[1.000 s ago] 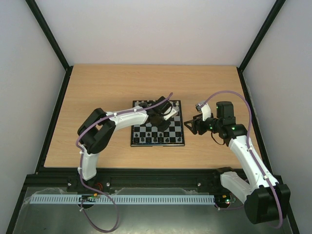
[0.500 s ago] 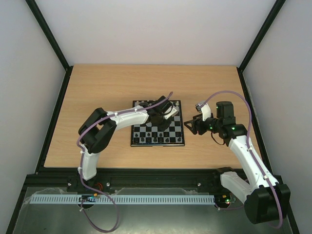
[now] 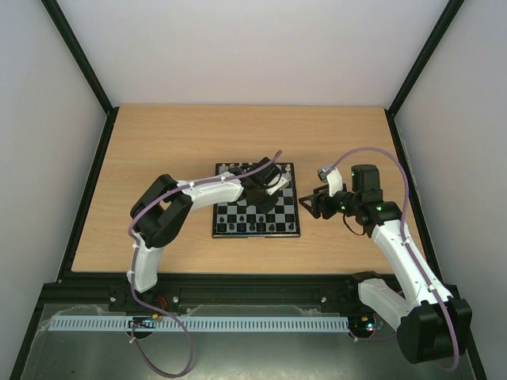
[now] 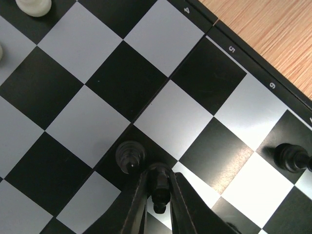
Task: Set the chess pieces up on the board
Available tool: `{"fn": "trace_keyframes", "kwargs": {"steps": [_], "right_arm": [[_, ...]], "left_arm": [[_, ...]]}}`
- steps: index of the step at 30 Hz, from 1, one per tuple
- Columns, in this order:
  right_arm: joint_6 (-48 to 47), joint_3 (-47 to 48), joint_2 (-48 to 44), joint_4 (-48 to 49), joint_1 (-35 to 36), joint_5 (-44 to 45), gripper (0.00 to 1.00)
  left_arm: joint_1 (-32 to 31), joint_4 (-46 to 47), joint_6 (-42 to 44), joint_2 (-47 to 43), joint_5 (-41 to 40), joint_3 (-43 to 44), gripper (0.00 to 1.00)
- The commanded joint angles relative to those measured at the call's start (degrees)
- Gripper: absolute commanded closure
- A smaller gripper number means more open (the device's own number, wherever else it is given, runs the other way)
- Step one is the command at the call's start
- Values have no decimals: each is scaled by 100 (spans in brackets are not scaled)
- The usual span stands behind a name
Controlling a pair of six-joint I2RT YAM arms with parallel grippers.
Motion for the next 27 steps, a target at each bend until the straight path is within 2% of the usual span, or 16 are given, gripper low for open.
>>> {"fn": "trace_keyframes", "kwargs": {"steps": [1, 6, 13, 19, 27], "right_arm": [[-75, -93, 37, -52, -23, -113, 32], [-75, -96, 44, -52, -23, -119, 32], [-15, -63, 58, -51, -23, -81, 32], [454, 10, 52, 208, -176, 757, 38], [691, 3, 131, 270, -628, 1050, 36]], "left_arm": [[-44, -52, -16, 71, 15, 174, 86], [-85, -62, -7, -68, 52, 182, 91], [-175, -177, 118, -702, 398, 69, 92], [-524, -293, 531, -1216, 693, -144, 91], [-932, -419, 883, -1114, 581, -299, 91]]}}
